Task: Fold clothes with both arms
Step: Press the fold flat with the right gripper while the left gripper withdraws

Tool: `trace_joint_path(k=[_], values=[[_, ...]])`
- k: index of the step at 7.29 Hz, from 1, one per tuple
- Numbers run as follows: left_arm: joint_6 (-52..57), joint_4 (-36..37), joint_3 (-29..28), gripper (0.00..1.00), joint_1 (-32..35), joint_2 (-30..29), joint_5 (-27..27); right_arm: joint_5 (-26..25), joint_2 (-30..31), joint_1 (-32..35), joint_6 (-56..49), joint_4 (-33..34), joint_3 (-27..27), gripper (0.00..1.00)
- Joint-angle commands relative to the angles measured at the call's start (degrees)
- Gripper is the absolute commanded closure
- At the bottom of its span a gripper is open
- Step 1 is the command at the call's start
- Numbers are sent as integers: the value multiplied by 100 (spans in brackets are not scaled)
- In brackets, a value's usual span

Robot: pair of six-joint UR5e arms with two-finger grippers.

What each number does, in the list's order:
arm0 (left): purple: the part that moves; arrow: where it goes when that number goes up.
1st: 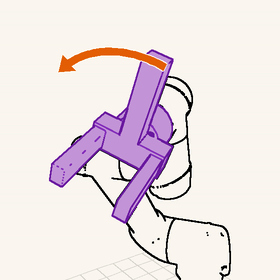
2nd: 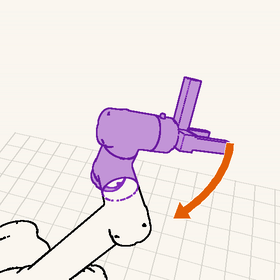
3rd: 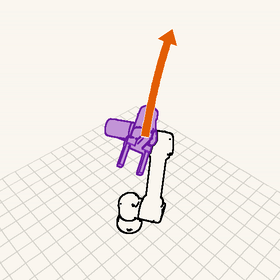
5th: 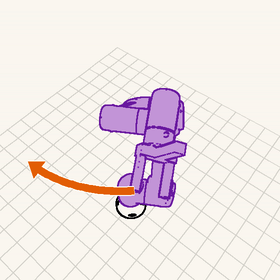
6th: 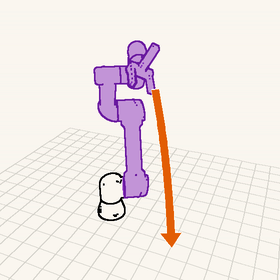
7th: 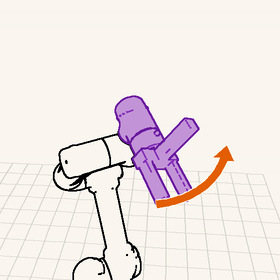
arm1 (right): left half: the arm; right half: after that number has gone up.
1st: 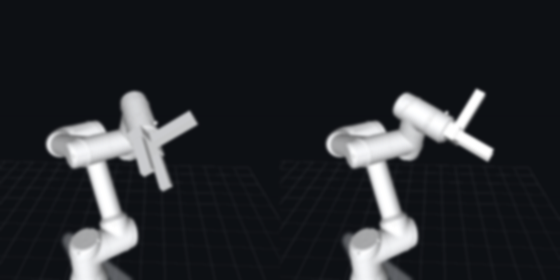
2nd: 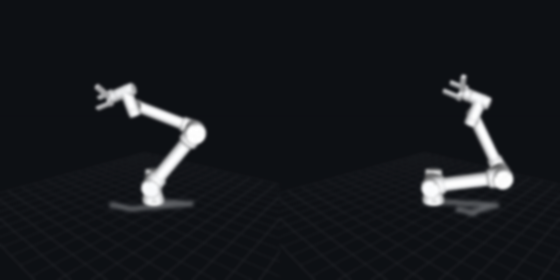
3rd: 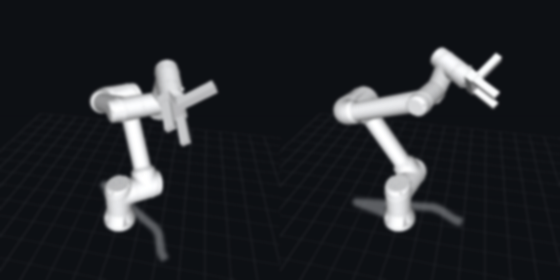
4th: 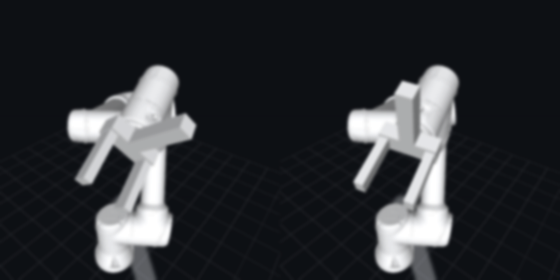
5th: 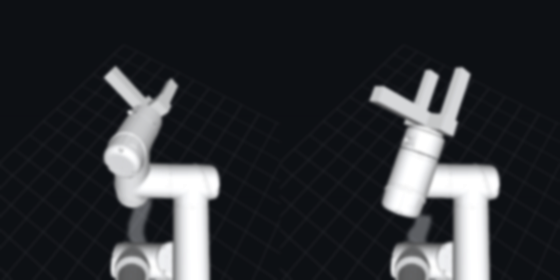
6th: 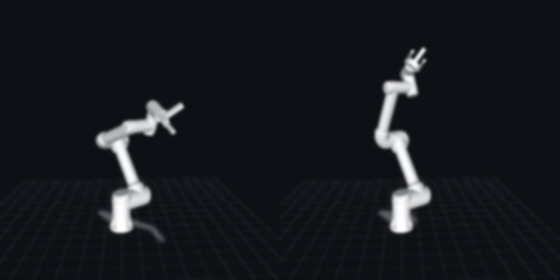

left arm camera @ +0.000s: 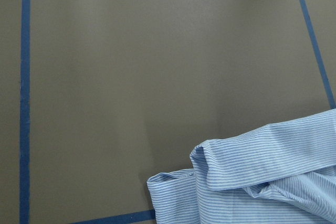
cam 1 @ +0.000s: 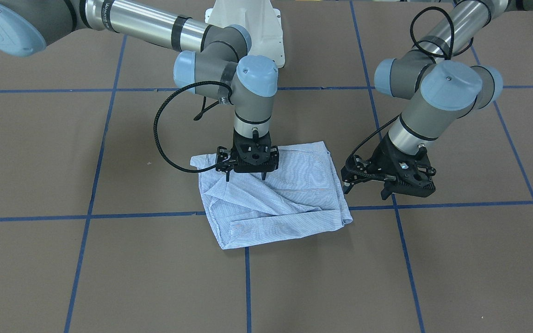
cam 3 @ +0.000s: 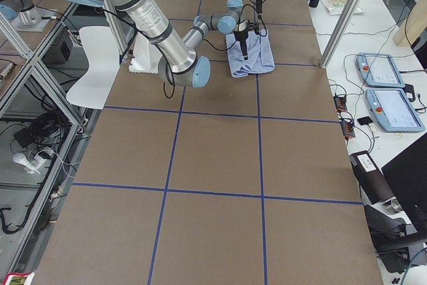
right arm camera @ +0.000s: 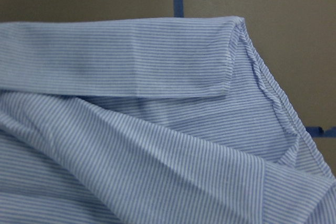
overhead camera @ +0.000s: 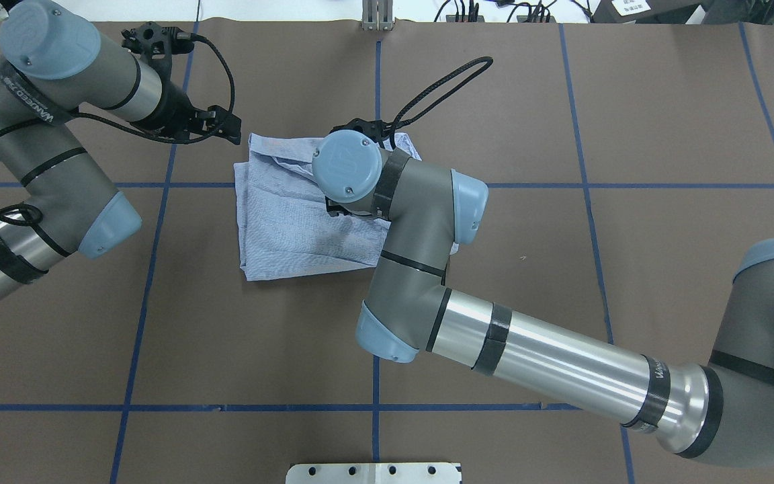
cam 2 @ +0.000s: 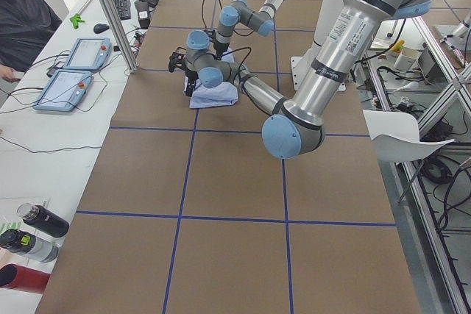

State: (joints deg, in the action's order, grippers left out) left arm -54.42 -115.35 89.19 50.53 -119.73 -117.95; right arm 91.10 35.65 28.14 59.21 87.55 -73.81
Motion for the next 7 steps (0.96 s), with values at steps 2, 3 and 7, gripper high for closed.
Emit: trace_joint_path(k=[2,3,7], values=[[-7,4,2,0,0,2,0,-241,100,-71,-1411,8,-63,53],[-24,4,2,0,0,2,0,-303,100,-72,-1438,77,-81,84],[-60,4,28,0,0,2,0,-716,12,120,-1719,254,-160,100]])
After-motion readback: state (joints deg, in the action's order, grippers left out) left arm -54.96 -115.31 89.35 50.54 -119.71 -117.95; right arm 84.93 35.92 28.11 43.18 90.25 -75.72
